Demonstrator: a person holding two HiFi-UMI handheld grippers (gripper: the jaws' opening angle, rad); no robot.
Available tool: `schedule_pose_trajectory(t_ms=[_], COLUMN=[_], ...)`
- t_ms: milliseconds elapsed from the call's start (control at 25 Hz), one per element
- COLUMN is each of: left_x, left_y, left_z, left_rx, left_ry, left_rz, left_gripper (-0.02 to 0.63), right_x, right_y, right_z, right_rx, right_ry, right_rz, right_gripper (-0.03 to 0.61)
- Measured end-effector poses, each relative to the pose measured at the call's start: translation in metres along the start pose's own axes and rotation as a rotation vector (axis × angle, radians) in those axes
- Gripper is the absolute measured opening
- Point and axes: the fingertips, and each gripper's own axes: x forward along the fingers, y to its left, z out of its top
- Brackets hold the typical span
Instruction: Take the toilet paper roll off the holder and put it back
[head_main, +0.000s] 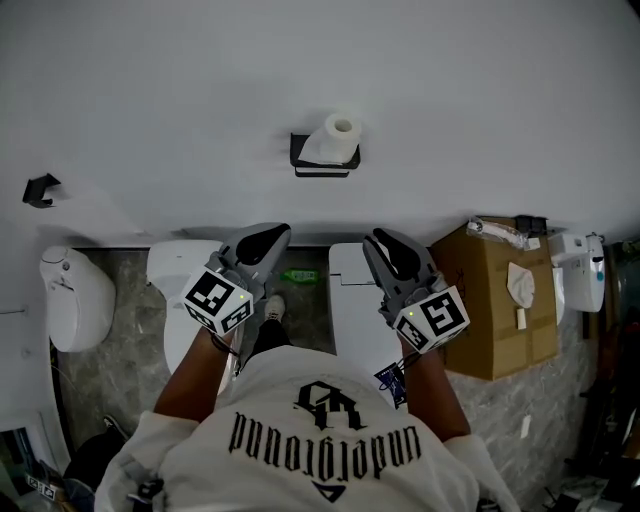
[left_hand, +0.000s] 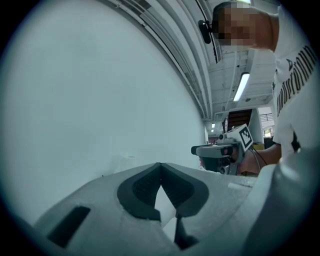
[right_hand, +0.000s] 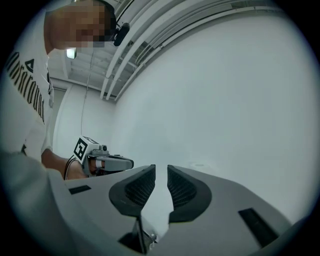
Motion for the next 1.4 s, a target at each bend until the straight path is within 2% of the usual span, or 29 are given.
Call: schedule_pose_trajectory(t_ms=[120, 320, 760, 1200, 1400], left_x=[0.01, 0.022, 0.045, 0.07, 0.084], left_y=[0.01, 0.039, 0.092, 0.129, 0.141], left_z=[0.004, 0.004, 0.015, 0.015, 0.012], left_rx=[0.049, 0.023, 0.06, 0.051, 0.007], left_ry=[0.008, 0.005, 0.006, 0.015, 0.016], left_rz=[-0.022, -0.056, -0.137, -0.225, -0.272], left_gripper=[0.014, 0.014, 0.014, 0.014, 0.014], right_x=[0.015, 0.04, 0.093, 0.135, 0.148], right_y=[-0.008, -0.019, -0.044, -0.066, -0.079], right_z=[0.0, 0.001, 0.003, -0.012, -0.022], right_rx=[0.002, 0.01, 0.038, 0.055, 0.082], right_ry=[0.003, 0.005, 0.001, 0.039, 0.048], right_rz=[-0.017, -0.048, -0.142, -0.207, -0.246], right_gripper=[0.071, 0.102, 0.172, 0.213, 0.238])
